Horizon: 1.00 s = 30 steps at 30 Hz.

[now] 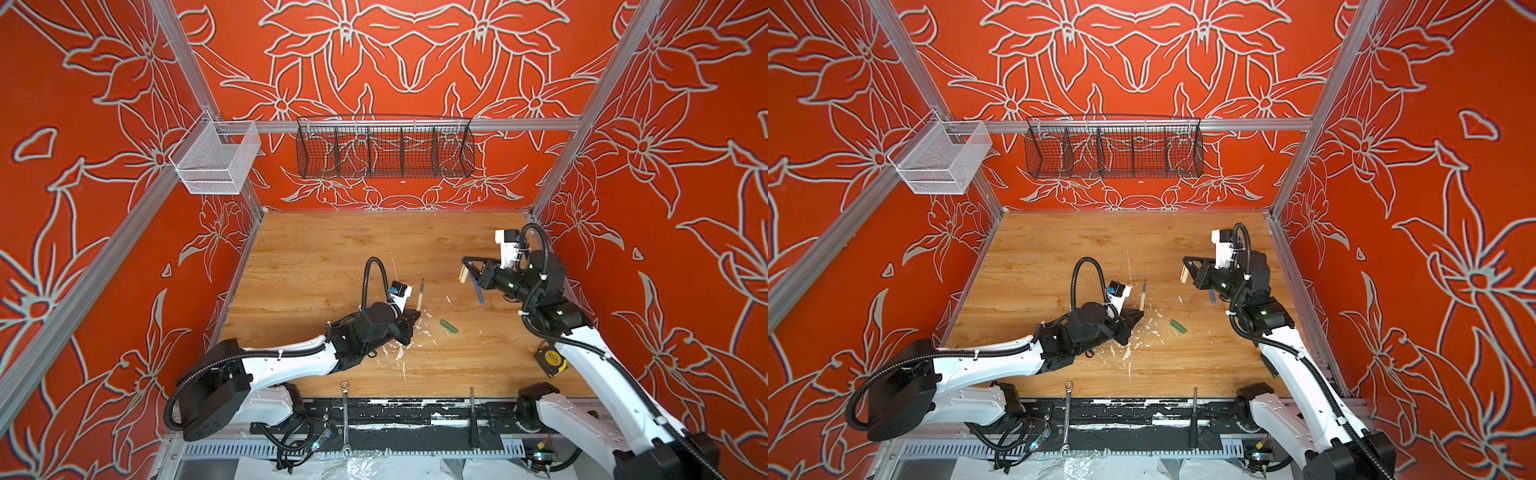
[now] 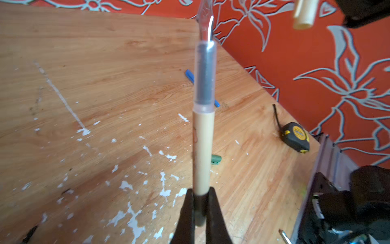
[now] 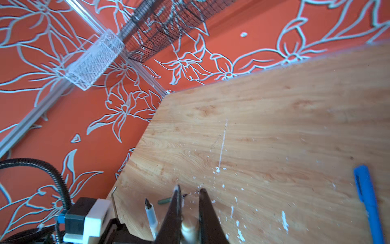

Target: Insert the pens into the pen caps

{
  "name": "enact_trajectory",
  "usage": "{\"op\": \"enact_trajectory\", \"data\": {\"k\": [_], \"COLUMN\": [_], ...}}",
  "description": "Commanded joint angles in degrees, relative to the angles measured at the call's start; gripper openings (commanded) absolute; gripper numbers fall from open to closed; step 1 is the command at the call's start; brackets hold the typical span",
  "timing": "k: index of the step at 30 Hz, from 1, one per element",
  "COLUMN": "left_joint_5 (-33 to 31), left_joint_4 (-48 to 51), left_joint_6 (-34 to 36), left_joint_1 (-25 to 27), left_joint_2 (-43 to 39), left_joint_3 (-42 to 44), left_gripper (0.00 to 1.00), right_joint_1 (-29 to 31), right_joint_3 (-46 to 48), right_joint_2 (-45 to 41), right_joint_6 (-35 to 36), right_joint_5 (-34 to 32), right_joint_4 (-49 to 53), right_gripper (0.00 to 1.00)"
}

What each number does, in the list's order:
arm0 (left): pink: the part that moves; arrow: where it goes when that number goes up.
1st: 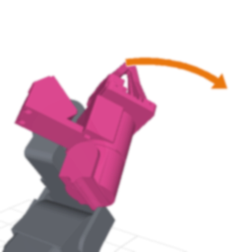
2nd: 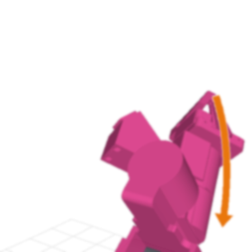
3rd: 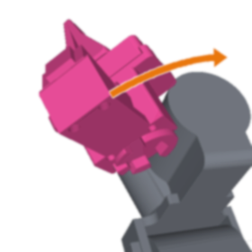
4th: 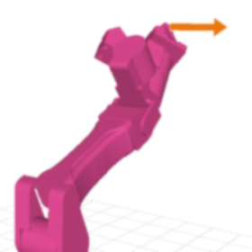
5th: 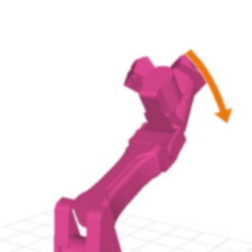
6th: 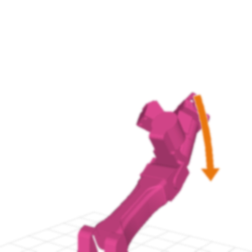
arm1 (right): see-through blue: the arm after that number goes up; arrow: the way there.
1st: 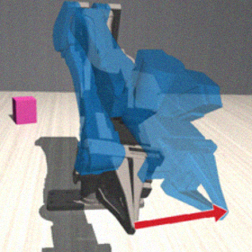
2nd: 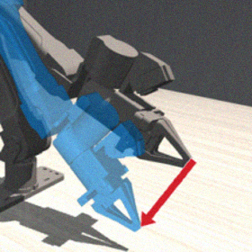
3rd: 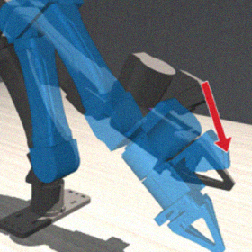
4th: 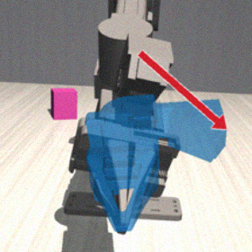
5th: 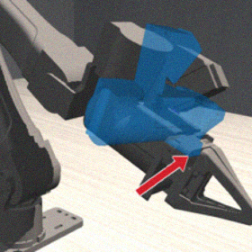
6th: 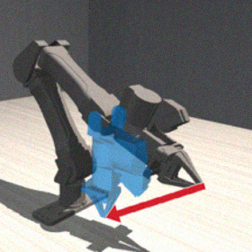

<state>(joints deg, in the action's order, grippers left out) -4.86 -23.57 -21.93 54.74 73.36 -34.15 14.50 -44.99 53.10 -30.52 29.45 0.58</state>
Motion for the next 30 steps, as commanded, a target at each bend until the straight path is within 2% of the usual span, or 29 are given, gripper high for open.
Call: {"op": "enact_trajectory", "data": {"k": [1,6,19,22,27,30], "left_joint_5": [4.1,5.6,8.0,11.8,27.1,28.3], "left_joint_4": [-10.2,-14.1,-12.5,-12.6,-10.5,-7.3], "left_joint_6": [3.5,5.9,8.1,8.2,7.0,8.5], "left_joint_1": [-0.1,-0.1,-0.3,-0.8,-4.7,-5.2], "left_joint_2": [0.7,4.6,7.5,7.3,7.8,7.2], "left_joint_3": [-0.5,-2.4,-5.5,-5.9,-8.0,-8.9], "left_gripper": [0.0,0.0,0.0,0.0,0.0,0.0], "right_joint_1": [4.0,9.5,10.9,11.0,11.0,11.0], "right_joint_3": [-2.3,-6.9,-11.2,-11.7,-13.5,-15.9], "right_joint_2": [0.1,2.1,2.7,3.1,2.6,2.1], "right_joint_6": [1.7,6.6,11.1,11.5,11.5,12.6], "right_joint_5": [-0.6,-3.1,-6.7,-6.4,-7.0,-8.2], "right_joint_4": [-6.1,-4.6,1.5,2.2,4.8,8.7], "right_gripper": [0.0,0.0,0.0,0.0,0.0,0.0]}}
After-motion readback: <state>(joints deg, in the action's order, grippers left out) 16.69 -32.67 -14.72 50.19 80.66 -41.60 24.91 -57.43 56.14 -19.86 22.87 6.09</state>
